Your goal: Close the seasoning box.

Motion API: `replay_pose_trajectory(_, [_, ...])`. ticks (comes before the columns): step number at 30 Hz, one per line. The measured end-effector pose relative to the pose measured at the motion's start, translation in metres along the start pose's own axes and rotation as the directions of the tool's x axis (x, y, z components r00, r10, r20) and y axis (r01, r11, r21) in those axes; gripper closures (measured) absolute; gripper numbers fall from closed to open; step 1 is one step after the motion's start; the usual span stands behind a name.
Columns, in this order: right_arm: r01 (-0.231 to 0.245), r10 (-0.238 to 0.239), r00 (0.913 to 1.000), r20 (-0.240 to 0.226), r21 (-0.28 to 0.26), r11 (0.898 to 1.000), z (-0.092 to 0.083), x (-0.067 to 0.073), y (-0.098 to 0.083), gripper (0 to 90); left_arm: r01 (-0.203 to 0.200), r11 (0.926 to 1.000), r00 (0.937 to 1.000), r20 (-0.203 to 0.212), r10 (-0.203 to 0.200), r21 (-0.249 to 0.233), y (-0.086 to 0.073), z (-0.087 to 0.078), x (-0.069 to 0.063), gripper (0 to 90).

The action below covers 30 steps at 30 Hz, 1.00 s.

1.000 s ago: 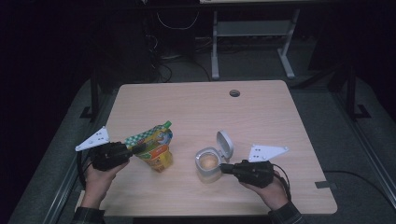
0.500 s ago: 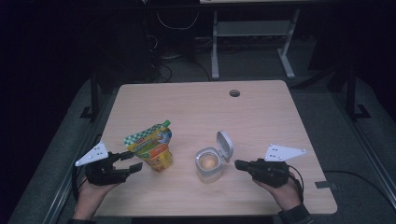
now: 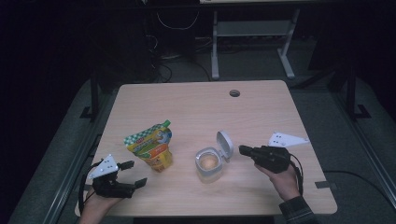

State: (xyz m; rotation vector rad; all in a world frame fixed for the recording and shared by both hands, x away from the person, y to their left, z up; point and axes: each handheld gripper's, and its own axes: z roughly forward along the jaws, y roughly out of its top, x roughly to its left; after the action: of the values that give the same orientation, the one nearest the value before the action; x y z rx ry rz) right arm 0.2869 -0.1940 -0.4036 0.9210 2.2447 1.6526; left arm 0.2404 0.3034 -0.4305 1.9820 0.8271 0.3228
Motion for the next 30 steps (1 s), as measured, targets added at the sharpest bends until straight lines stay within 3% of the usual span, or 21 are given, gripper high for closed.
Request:
replay_pose_trajectory(10, [0.019, -0.02, 0.9996, -0.021, -0.017, 1.0, 0.013, 0.007, 0.012, 89.9, -0.013, 0.9996, 0.9998, 0.017, 0.013, 0.024, -0.002, 0.01, -0.002, 12.4])
replay_pose_trajectory(30, [0.056, -0.057, 0.9954, -0.077, -0.016, 0.998, 0.022, 0.025, 0.017, 89.9, -0.014, 0.9996, 0.9999, 0.01, 0.014, 0.026, -0.003, 0.01, -0.001, 13.0])
